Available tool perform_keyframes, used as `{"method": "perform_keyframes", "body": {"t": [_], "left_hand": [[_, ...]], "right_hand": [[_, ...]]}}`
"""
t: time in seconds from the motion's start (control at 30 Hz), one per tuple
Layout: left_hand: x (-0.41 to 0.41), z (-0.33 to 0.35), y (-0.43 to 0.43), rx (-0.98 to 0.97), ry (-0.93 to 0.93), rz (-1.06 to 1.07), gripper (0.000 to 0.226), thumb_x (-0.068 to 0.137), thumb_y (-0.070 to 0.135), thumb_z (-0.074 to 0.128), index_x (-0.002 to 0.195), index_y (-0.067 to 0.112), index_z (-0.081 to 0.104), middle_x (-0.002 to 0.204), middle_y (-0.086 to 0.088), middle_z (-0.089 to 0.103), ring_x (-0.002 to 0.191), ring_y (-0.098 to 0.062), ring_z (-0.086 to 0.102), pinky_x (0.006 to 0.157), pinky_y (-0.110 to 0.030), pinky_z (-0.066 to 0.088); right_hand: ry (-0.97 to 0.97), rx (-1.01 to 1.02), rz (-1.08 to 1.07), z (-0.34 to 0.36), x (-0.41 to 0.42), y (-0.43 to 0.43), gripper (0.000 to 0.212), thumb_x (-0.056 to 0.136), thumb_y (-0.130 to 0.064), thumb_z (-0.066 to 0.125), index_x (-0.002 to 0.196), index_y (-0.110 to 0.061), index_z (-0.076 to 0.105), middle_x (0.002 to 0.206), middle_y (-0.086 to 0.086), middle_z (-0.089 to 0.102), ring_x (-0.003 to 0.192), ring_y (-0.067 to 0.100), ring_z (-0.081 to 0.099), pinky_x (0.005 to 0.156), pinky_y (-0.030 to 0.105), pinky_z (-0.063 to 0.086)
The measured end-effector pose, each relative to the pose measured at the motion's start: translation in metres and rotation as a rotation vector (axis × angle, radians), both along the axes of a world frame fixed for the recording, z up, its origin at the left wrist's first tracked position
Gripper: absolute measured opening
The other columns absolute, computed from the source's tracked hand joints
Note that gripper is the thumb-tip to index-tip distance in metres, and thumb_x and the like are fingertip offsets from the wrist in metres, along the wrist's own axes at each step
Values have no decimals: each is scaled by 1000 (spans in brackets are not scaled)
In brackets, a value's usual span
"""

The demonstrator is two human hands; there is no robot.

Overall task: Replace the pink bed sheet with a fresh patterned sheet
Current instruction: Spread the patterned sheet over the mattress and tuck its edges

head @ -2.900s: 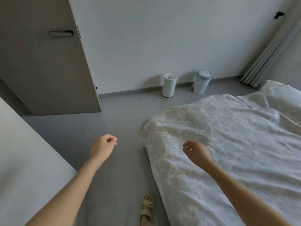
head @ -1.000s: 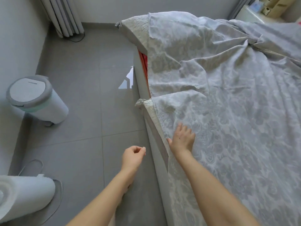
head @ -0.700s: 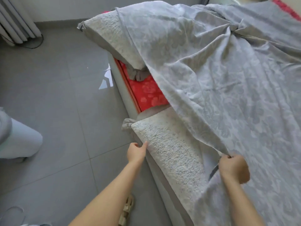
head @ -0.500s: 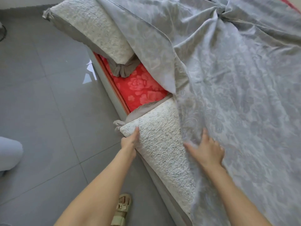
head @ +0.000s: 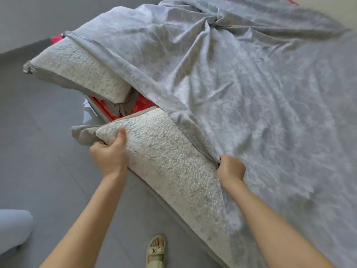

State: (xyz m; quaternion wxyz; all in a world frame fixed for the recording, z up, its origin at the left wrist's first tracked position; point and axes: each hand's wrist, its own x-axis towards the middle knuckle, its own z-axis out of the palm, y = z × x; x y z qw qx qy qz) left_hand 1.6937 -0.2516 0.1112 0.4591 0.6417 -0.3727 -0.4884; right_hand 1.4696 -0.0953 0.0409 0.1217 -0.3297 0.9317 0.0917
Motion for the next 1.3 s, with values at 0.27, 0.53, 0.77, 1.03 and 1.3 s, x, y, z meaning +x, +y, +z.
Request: {"method": "perform_keyframes", "body": {"t": [0.27,0.53,0.77,1.03,1.3], "left_hand": [[39,133,-20,-273,-68,59,22,73,32,75,76,13,64,70,11,62,69,-9,63,71,-29,55],[22,293,11,-566,-191,-18,36,73,32,71,53,21,43,53,14,47,53,-9,50,60,-28,46],[-33,417,78,-841,-278,-165,31,75,38,69,63,20,47,61,12,46,69,-14,52,61,-24,40],[-136,498,92,-940,-182,-490,44,63,43,71,95,13,67,94,0,69,86,-17,67,78,-36,57],[-234,510,94,-825,-10,-726,42,71,41,70,99,10,67,91,2,65,86,-16,67,76,-34,57]], "right_hand": [[-60,7,51,77,37,12,26,95,-22,47,119,-20,58,118,3,63,111,24,56,91,31,38],[-867,-590,182,207,157,23,116,54,-93,35,150,-32,12,151,-11,32,135,15,37,110,37,33],[-461,-1192,106,270,180,31,26,81,-38,60,89,-15,55,68,-9,52,61,11,54,53,11,36],[-182,-1578,-22,338,97,61,33,77,-15,56,57,-27,31,48,-16,30,43,3,37,46,11,25],[234,-1457,-6,374,5,132,25,76,-27,53,61,-17,36,48,-16,28,41,4,28,41,13,21]]}}
